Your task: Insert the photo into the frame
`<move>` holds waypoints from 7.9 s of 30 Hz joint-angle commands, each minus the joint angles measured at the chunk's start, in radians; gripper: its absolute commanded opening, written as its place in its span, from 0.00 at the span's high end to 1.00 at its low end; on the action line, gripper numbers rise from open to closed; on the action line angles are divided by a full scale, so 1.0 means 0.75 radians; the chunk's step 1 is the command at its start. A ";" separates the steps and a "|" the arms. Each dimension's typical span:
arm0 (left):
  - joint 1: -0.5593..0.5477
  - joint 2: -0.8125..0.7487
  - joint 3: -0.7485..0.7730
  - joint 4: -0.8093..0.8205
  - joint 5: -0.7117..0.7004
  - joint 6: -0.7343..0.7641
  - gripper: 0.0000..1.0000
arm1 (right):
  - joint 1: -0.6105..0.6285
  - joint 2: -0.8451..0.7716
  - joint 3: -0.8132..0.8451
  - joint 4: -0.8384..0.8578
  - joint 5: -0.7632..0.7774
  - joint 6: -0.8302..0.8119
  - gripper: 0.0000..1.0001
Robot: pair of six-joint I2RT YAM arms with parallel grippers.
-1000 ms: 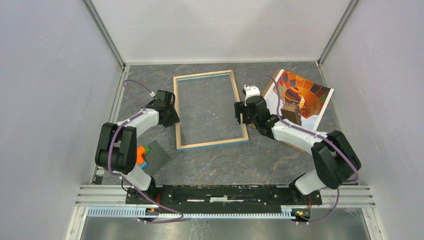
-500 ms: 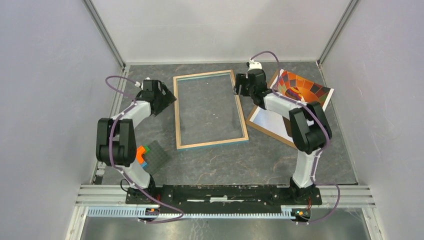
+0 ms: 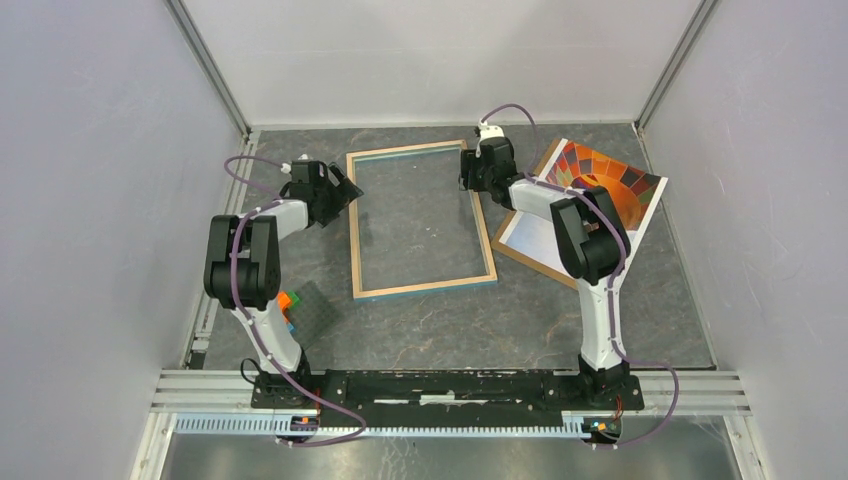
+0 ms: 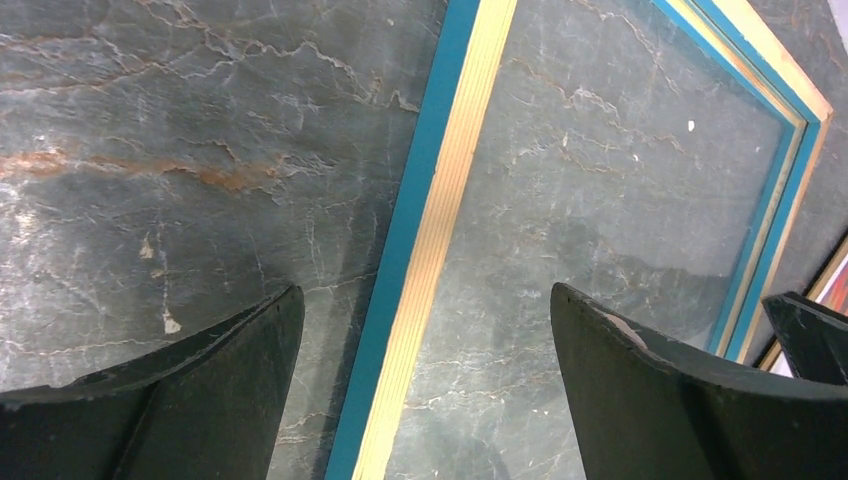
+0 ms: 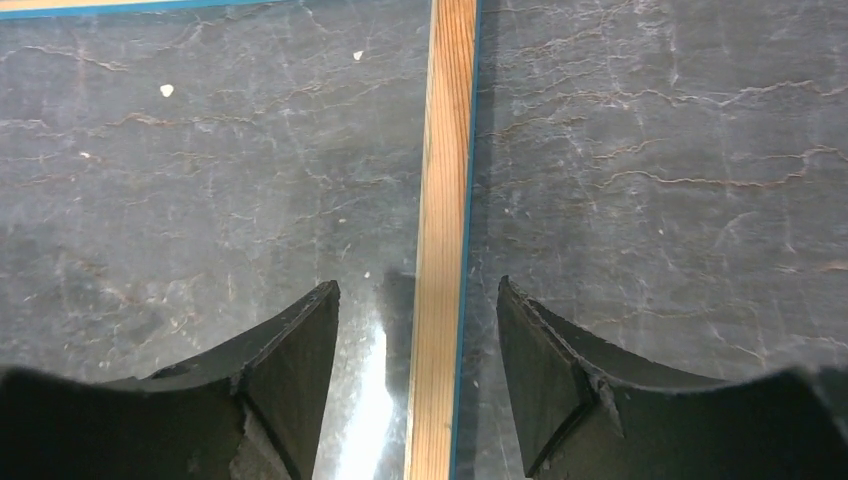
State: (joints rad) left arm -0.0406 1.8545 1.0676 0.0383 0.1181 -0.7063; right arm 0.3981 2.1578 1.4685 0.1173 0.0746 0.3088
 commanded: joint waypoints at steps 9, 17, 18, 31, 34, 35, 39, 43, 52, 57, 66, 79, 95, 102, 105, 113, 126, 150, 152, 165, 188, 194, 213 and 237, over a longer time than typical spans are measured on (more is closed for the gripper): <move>0.001 0.086 -0.055 0.291 0.273 -0.129 0.05 | -0.023 0.075 0.043 0.129 -0.137 0.028 0.64; 0.001 0.028 -0.207 0.483 0.321 -0.270 0.07 | -0.030 0.072 0.042 0.228 -0.282 0.021 0.85; 0.001 0.019 -0.215 0.483 0.314 -0.277 0.07 | -0.030 0.057 0.045 0.227 -0.286 0.023 0.87; -0.028 -0.164 -0.460 0.482 0.206 -0.390 0.07 | -0.029 -0.146 -0.010 0.137 -0.273 0.016 1.00; -0.025 -0.245 -0.487 0.335 0.115 -0.320 0.05 | -0.036 -0.181 -0.005 0.001 -0.208 -0.006 0.82; -0.024 -0.270 -0.487 0.293 0.094 -0.302 0.05 | -0.044 -0.194 -0.003 -0.063 -0.192 -0.023 0.68; -0.024 -0.334 -0.481 0.174 0.059 -0.249 0.04 | -0.058 -0.297 -0.073 -0.298 -0.187 -0.125 0.39; -0.027 -0.317 -0.446 0.106 0.113 -0.190 0.02 | -0.056 -0.560 -0.447 -0.304 -0.210 -0.002 0.25; -0.071 -0.328 -0.477 -0.038 0.224 -0.119 0.05 | -0.055 -0.881 -0.899 -0.236 -0.277 -0.115 0.23; -0.159 -0.372 -0.529 -0.084 0.237 -0.176 0.04 | -0.059 -0.784 -0.954 -0.069 -0.404 -0.131 0.26; -0.229 -0.352 -0.574 -0.164 0.239 -0.160 0.00 | -0.059 -0.633 -0.885 0.031 -0.591 0.000 0.25; -0.418 -0.627 -0.566 -0.308 0.208 -0.242 0.00 | -0.031 -0.744 -0.683 -0.127 -0.624 0.169 0.26; -0.715 -0.505 -0.413 -0.262 0.211 -0.350 0.00 | -0.136 -0.625 -0.516 -0.217 -0.623 0.097 0.26; -0.807 -0.413 -0.358 -0.235 0.211 -0.364 0.00 | -0.244 -0.454 -0.396 -0.288 -0.671 0.029 0.24; -0.837 -0.399 -0.343 -0.227 0.221 -0.351 0.00 | -0.289 -0.362 -0.327 -0.306 -0.715 0.029 0.24; -0.901 -0.424 -0.321 -0.242 0.228 -0.303 0.00 | -0.306 -0.290 -0.054 -0.599 -0.525 -0.130 0.20; -0.832 -0.639 -0.013 -0.687 0.078 0.123 0.00 | -0.344 -0.996 -0.731 -0.535 -0.440 -0.108 0.12; -0.909 -0.477 0.091 -0.690 0.107 0.159 0.04 | -0.588 -1.141 -1.448 0.083 -0.873 0.384 0.36; -0.908 -0.481 0.110 -0.709 0.148 0.205 0.01 | -0.620 -1.116 -1.490 0.169 -0.925 0.427 0.35; -0.917 -0.402 0.057 -0.525 0.366 0.074 0.02 | -0.667 -0.992 -1.721 0.857 -1.022 0.803 0.28; -1.185 -0.384 0.214 -0.708 0.072 0.266 0.01 | -0.593 -0.514 -1.855 1.748 -0.907 1.329 0.56; -1.426 -0.219 0.438 -0.885 -0.336 0.345 0.02 | -0.566 -0.629 -1.858 1.726 -0.925 1.428 0.72; -1.634 0.062 0.852 -1.232 -0.776 0.462 0.00 | -0.537 -1.128 -1.784 1.119 -0.898 1.419 0.86; -1.764 0.342 0.958 -1.110 -1.366 1.170 0.15 | -0.461 -1.255 -1.730 0.922 -0.853 1.561 0.90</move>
State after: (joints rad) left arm -1.3571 2.1555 1.8347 -0.8730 -0.8635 0.0422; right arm 0.0517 1.2217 0.1368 0.7349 -0.5404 1.4227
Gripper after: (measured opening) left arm 0.855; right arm 0.275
